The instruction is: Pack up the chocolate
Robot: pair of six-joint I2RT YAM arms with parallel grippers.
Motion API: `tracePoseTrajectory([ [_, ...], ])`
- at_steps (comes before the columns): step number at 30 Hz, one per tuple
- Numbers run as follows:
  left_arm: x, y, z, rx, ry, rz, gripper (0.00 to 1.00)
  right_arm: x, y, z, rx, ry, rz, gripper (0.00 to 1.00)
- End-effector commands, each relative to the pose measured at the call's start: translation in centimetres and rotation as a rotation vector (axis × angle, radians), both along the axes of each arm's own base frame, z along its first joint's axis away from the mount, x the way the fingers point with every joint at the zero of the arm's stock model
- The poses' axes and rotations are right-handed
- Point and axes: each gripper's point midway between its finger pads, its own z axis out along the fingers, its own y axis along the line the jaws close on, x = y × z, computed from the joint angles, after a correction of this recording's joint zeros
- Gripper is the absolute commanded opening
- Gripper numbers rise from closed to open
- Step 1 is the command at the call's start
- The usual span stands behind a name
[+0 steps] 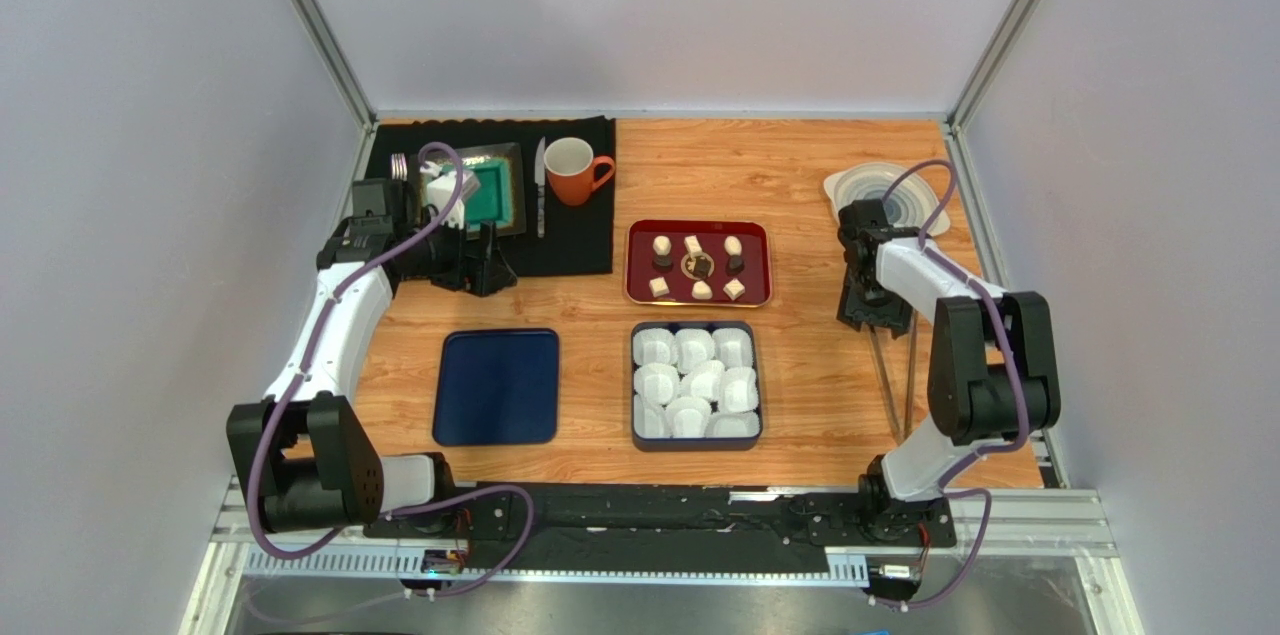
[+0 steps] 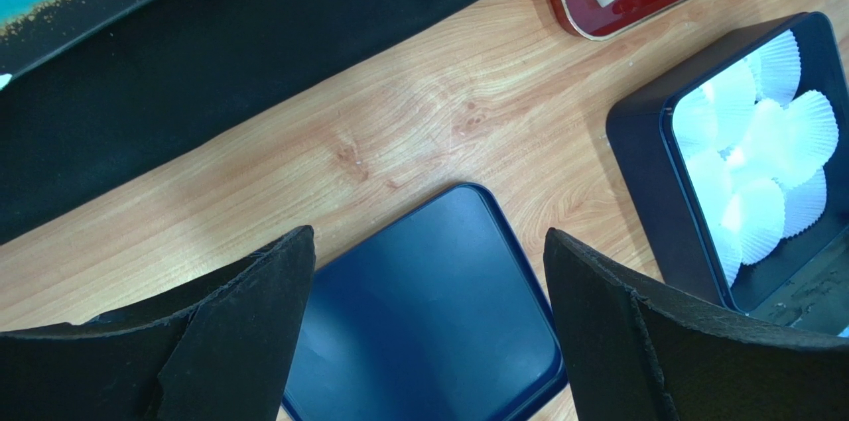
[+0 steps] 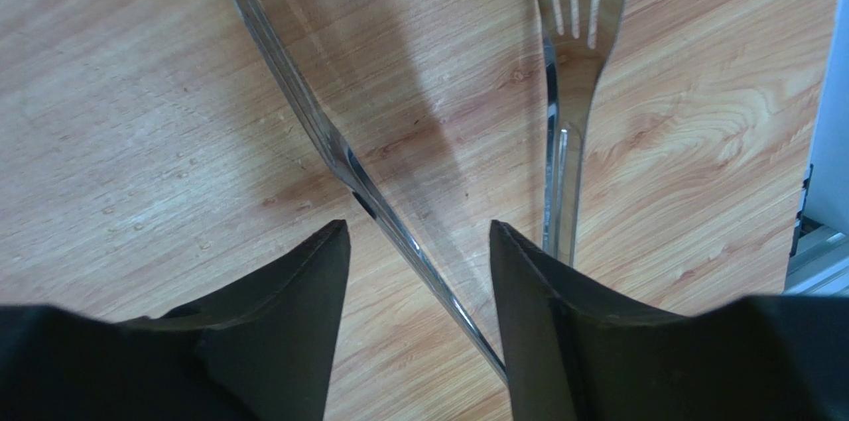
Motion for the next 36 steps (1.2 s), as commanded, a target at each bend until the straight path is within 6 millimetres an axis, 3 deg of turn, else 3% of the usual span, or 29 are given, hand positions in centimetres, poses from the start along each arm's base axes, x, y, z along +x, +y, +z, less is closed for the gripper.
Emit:
tracePoseTrajectory([
  [1,1.7,-0.1,2.5,-0.008,-0.103,-0.015,0.94,1.5,0.3,-0.6,0.024,-0.009,0.029,0.54],
  [7,1.7,0.2,2.6,-0.001,-0.124,-0.004,0.94,1.4,1.0,-1.4,0.067,0.000,0.042,0.28],
  [12,1.5,0.2,2.8,-0.003,-0.131,-0.003,0.94,2.3,1.9,-0.1,0.119,-0.052,0.081,0.02],
  [17,1.1,-0.3,3.2,-0.025,-0.137,-0.021,0.94,3.7,3.9,3.5,0.202,-0.176,0.159,0.00],
  [20,0.7,-0.8,3.7,-0.052,-0.137,-0.040,0.94,4.5,5.7,6.9,0.247,-0.266,0.240,0.00],
  [23,-0.1,-1.9,4.5,-0.101,-0.146,-0.095,0.95,4.9,9.6,11.5,0.340,-0.386,0.417,0.00],
  [24,-0.6,-2.7,5.1,-0.141,-0.158,-0.143,0.95,4.4,12.4,12.8,0.426,-0.409,0.521,0.00],
  [26,-1.3,-3.6,6.3,-0.187,-0.185,-0.198,0.96,3.8,15.1,16.1,0.472,-0.485,0.668,0.00],
  [27,-2.1,-4.6,7.2,-0.246,-0.198,-0.257,0.96,2.9,18.2,18.2,0.560,-0.509,0.792,0.00],
  [29,-3.2,-5.6,8.8,-0.309,-0.244,-0.341,0.99,1.0,21.2,19.9,0.640,-0.499,0.937,0.00],
  [30,-4.1,-6.5,10.1,-0.371,-0.278,-0.415,0.99,-0.4,23.8,21.7,0.712,-0.498,1.042,0.00],
  [36,-9.2,-8.6,15.1,-0.600,-0.436,-0.716,0.99,-7.4,30.4,22.5,0.899,-0.273,1.309,0.00],
])
